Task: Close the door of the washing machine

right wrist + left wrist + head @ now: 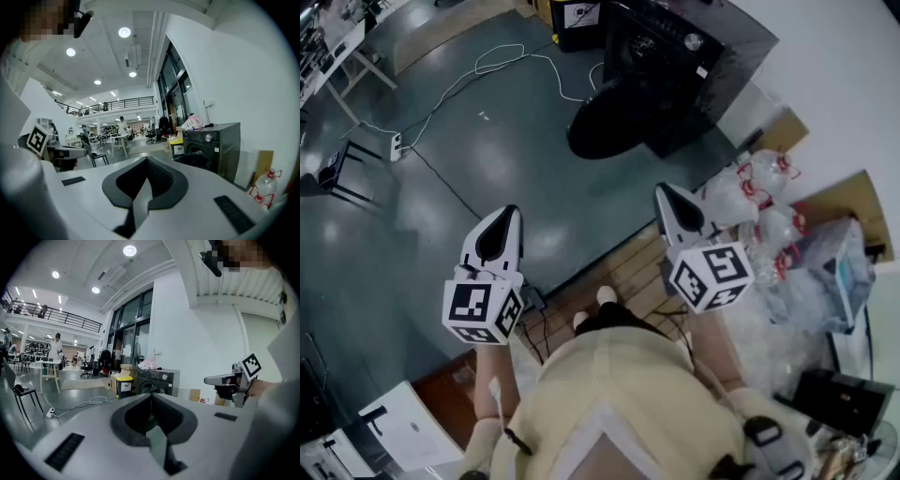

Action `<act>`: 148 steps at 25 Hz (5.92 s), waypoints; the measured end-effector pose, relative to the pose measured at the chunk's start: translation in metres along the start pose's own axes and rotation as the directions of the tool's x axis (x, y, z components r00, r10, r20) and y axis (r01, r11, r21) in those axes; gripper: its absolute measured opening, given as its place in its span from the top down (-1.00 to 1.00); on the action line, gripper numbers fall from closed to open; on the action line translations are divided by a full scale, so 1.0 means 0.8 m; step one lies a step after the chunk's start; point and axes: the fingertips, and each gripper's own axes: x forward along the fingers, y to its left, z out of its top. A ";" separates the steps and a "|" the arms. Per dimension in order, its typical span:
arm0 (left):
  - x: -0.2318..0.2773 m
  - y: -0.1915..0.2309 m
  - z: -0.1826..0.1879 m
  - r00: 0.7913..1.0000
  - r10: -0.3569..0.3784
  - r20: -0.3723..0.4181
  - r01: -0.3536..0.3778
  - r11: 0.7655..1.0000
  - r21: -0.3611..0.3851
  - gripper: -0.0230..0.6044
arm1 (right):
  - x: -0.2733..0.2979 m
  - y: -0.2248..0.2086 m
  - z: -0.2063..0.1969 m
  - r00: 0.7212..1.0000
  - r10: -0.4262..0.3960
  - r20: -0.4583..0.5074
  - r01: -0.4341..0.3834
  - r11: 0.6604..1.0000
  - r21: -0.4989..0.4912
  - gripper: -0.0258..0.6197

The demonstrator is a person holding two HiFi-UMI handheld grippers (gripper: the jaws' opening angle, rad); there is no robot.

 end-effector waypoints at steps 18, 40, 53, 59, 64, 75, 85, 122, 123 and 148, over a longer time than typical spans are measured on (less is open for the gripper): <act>0.040 -0.029 -0.015 0.997 -0.079 -0.018 0.074 0.980 -0.184 0.89 | 0.023 -0.043 -0.036 0.998 0.046 -0.041 -0.040 0.991 0.131 0.91; 0.089 0.014 -0.040 0.991 -0.063 -0.117 0.056 0.996 -0.063 0.89 | 0.089 -0.037 -0.054 0.987 0.110 -0.120 -0.103 0.993 0.057 0.90; 0.117 0.021 -0.060 0.987 -0.095 -0.131 0.086 0.994 -0.072 0.89 | 0.143 -0.065 -0.068 0.980 0.083 -0.179 -0.093 0.994 -0.048 0.68; 0.158 0.017 -0.053 0.992 -0.006 -0.128 -0.005 0.996 -0.085 0.89 | 0.190 -0.111 -0.054 0.968 0.166 -0.190 -0.189 0.975 -0.114 0.48; 0.217 -0.022 -0.041 0.993 0.016 -0.115 -0.032 0.989 -0.146 0.89 | 0.226 -0.168 -0.052 0.933 0.265 -0.243 -0.312 0.933 -0.180 0.41; 0.316 -0.052 -0.022 0.981 0.154 -0.122 -0.170 0.975 -0.140 0.89 | 0.292 -0.258 -0.054 0.881 0.368 -0.298 -0.447 0.854 -0.267 0.39; 0.373 -0.065 -0.018 0.971 0.205 -0.125 -0.224 0.962 -0.159 0.89 | 0.322 -0.304 -0.074 0.841 0.381 -0.384 -0.504 0.810 -0.301 0.35; 0.513 0.008 -0.024 0.972 0.161 -0.173 -0.188 0.970 -0.152 0.89 | 0.490 -0.316 -0.147 0.763 0.309 -0.567 -0.621 0.592 -0.514 0.35; 0.513 0.009 -0.025 0.971 0.161 -0.174 -0.188 0.970 -0.154 0.89 | 0.491 -0.315 -0.149 0.759 0.309 -0.573 -0.626 0.587 -0.513 0.35; 0.513 0.031 -0.046 0.969 0.156 -0.191 -0.189 0.967 -0.171 0.89 | 0.583 -0.336 -0.137 0.815 0.168 -0.554 -0.492 0.705 -0.510 0.44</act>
